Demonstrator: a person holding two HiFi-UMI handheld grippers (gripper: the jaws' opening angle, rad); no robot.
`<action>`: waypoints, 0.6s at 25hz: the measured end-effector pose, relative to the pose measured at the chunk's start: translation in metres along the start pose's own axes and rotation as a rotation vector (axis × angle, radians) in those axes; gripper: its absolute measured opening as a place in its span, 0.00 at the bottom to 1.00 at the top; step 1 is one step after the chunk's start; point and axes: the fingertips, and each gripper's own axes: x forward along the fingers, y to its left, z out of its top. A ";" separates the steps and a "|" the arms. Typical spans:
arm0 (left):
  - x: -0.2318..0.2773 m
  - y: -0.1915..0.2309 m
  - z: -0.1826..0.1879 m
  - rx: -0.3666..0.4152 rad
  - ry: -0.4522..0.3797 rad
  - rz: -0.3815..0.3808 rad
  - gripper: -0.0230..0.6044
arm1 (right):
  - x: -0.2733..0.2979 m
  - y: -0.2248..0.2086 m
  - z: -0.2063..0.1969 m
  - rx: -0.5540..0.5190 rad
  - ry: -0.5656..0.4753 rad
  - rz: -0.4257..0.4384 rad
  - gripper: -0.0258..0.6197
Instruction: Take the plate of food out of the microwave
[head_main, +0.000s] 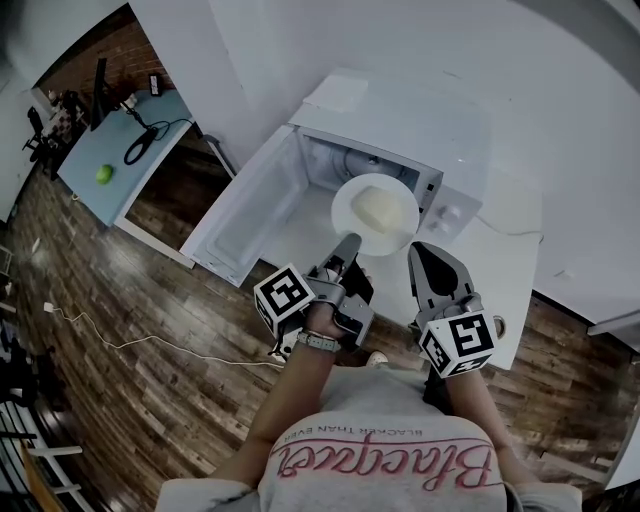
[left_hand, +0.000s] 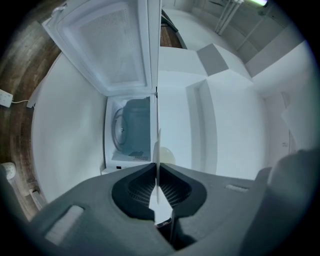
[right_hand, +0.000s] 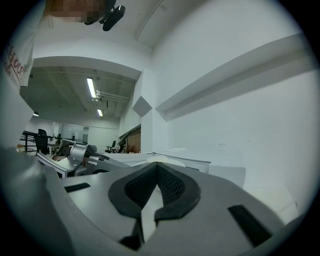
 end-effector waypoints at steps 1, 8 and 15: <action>0.001 0.000 -0.001 -0.001 -0.005 -0.001 0.06 | 0.000 -0.002 0.000 0.000 0.001 0.005 0.05; 0.018 -0.002 -0.011 0.000 -0.040 0.003 0.06 | 0.003 -0.022 -0.002 0.002 0.010 0.050 0.05; 0.024 -0.006 -0.014 0.000 -0.077 0.000 0.06 | 0.005 -0.030 -0.001 -0.003 0.012 0.090 0.05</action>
